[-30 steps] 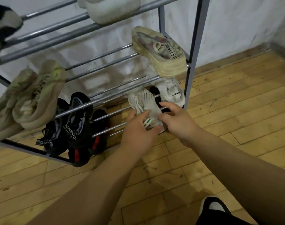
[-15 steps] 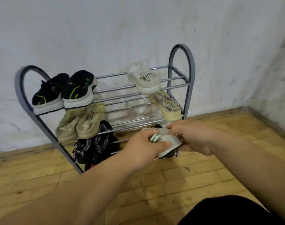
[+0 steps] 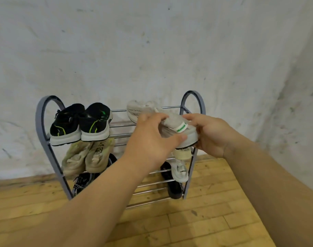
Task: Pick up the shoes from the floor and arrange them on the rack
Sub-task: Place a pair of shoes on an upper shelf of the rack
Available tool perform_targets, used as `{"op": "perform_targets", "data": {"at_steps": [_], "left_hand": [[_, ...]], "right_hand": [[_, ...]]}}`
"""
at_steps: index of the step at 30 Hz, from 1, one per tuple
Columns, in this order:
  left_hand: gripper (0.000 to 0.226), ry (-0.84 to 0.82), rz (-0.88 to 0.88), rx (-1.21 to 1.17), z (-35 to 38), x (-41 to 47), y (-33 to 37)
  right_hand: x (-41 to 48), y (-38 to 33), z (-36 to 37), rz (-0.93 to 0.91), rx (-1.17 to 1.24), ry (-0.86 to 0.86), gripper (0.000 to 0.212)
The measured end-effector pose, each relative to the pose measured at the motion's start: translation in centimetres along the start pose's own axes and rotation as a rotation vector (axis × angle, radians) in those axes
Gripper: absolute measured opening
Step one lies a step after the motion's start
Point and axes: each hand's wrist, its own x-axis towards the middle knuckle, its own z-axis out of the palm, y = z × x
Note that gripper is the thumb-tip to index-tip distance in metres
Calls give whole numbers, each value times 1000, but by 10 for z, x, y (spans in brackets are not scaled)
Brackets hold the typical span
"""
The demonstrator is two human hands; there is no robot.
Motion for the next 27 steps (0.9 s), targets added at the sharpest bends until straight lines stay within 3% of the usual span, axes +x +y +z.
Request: {"op": "perform_targets", "data": {"at_steps": [6, 12, 27], "left_hand": [[80, -44, 120, 40, 7, 29, -24], [83, -65, -39, 176, 15, 69, -96], [71, -128, -34, 248, 51, 106, -128]], "right_hand": [[28, 10, 9, -214, 269, 304, 24], [69, 18, -6, -284, 182, 578, 25], [95, 47, -31, -255, 149, 663, 29]]}}
